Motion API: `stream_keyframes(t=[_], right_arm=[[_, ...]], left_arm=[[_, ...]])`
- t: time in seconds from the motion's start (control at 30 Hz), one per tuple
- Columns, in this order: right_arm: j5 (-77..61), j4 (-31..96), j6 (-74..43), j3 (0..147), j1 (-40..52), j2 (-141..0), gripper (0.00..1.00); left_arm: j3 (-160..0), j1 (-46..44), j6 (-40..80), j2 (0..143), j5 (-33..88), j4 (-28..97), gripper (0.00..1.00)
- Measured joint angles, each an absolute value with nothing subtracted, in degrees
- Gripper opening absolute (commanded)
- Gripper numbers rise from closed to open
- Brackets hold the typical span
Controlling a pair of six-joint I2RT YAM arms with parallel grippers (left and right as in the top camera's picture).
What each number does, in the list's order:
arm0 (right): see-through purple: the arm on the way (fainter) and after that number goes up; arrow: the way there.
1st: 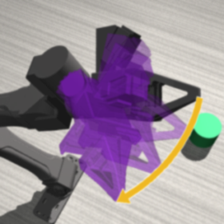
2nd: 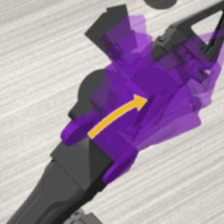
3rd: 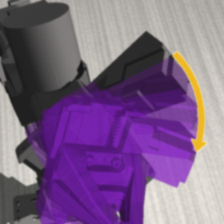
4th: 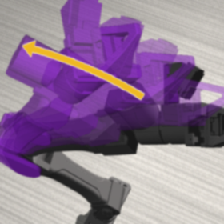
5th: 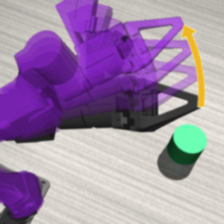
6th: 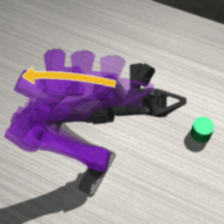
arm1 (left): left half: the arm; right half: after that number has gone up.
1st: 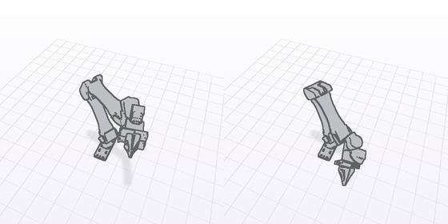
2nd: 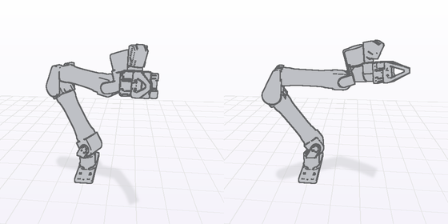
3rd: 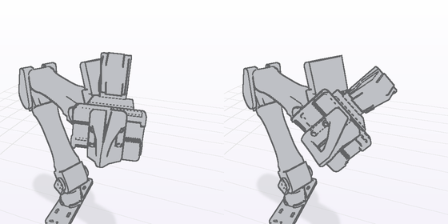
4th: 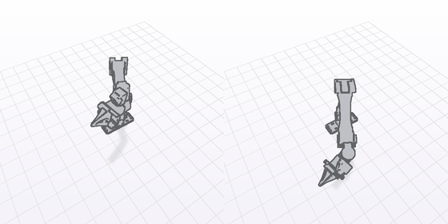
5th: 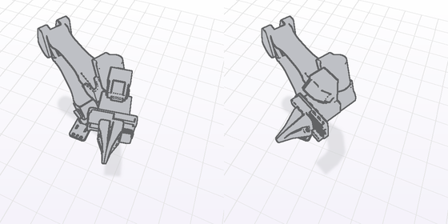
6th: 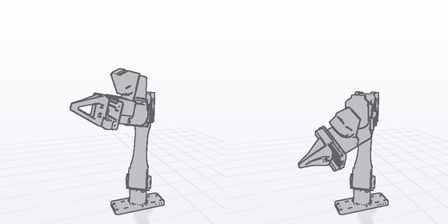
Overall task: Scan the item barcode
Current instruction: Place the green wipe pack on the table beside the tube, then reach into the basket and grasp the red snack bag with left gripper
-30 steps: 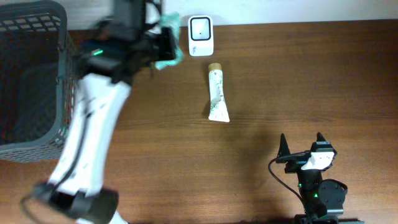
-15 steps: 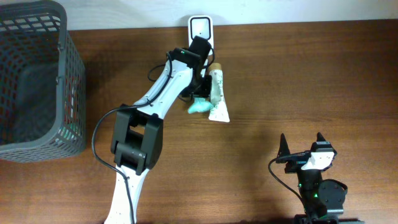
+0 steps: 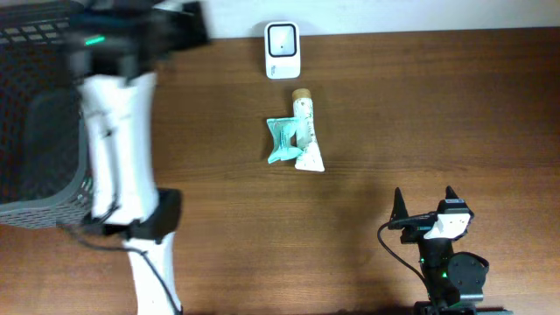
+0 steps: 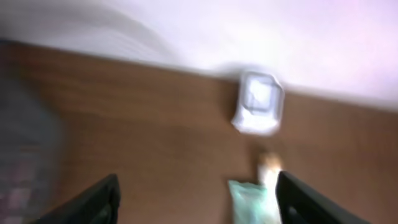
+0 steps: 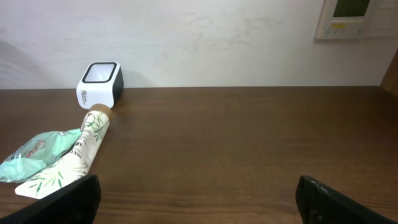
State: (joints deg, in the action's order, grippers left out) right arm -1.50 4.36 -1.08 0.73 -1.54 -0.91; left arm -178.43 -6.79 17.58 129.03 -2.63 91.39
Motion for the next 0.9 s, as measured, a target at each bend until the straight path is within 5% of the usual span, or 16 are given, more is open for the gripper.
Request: stream_keyframes(t=[0.13, 0.37, 0.9], right_arm=[[-1.5, 4.3, -1.1, 0.7, -1.5, -0.9, 0.99], [-1.5, 4.3, -1.1, 0.7, -1.5, -0.9, 0.99], [-1.5, 4.3, -1.1, 0.7, -1.5, -0.9, 0.99]], left_arm=[[-179.6, 9.0, 17.5, 125.1, -6.1, 92.3, 0.89], [-170.2, 24.1, 15.7, 125.3, -7.8, 88.9, 0.93], [-120.8, 29.7, -7.9, 126.1, 4.4, 61.3, 0.99]])
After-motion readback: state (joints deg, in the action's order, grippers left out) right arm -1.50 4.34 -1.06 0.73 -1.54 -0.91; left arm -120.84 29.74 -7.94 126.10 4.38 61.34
